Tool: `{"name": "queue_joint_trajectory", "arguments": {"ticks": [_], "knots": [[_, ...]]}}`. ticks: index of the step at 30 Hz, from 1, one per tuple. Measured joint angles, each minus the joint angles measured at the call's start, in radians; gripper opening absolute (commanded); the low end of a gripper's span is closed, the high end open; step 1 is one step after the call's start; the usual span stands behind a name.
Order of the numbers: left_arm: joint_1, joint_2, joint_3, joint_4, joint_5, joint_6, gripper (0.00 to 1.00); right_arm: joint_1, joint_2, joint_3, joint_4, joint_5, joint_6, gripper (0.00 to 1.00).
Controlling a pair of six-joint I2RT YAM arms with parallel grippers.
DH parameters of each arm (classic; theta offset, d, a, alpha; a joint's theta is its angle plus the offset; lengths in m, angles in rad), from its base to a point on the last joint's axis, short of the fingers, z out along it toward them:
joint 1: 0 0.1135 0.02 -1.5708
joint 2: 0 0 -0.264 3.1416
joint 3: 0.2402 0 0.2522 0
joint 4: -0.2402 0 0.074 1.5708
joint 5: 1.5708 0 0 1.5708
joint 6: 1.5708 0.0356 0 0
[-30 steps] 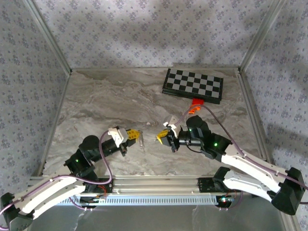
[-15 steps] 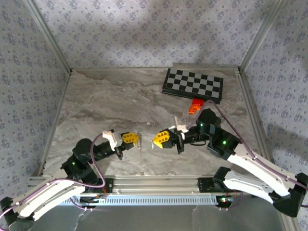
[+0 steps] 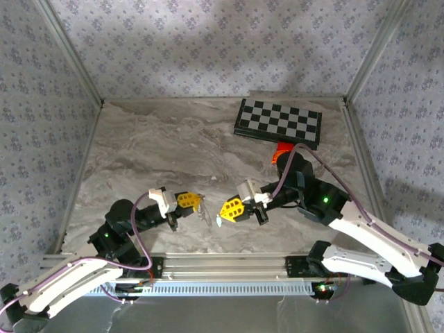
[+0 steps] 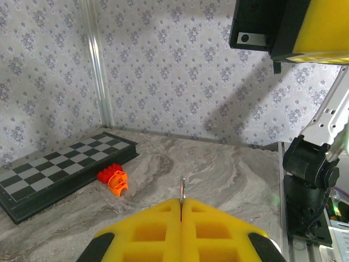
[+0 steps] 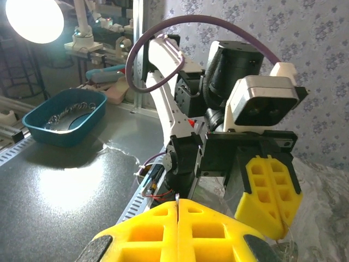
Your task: Put the keys on the keyring
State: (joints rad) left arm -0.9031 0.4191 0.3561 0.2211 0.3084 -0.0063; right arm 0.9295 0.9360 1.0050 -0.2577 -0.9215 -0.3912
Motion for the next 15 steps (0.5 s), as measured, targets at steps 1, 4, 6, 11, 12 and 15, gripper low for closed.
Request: {"name": "queue_joint_trajectory", "arguments": {"ticks": [1,4,6,11,12,15], "knots": [[0.0,0.003,0.0,0.0,0.003,0.0,0.0,0.002,0.001,0.0,-0.006,-0.002,-0.007,0.0],[0.0,0.01,0.0,0.0,0.011,0.0,0.0,0.006,0.001,0.0,-0.018,-0.006,-0.021,0.0],[0.0,0.009,0.0,0.001,0.016,0.0,0.0,0.009,0.001,0.001,-0.026,-0.011,-0.026,0.0],[0.0,0.009,0.0,0.0,0.021,-0.003,0.0,0.02,0.006,0.01,-0.041,-0.012,-0.04,0.0],[0.0,0.009,0.0,0.0,0.021,-0.003,0.0,0.022,0.009,0.013,-0.043,-0.012,-0.044,0.0],[0.0,0.009,0.0,0.0,0.021,-0.003,0.0,0.025,0.011,0.015,-0.047,-0.016,-0.047,0.0]]}}
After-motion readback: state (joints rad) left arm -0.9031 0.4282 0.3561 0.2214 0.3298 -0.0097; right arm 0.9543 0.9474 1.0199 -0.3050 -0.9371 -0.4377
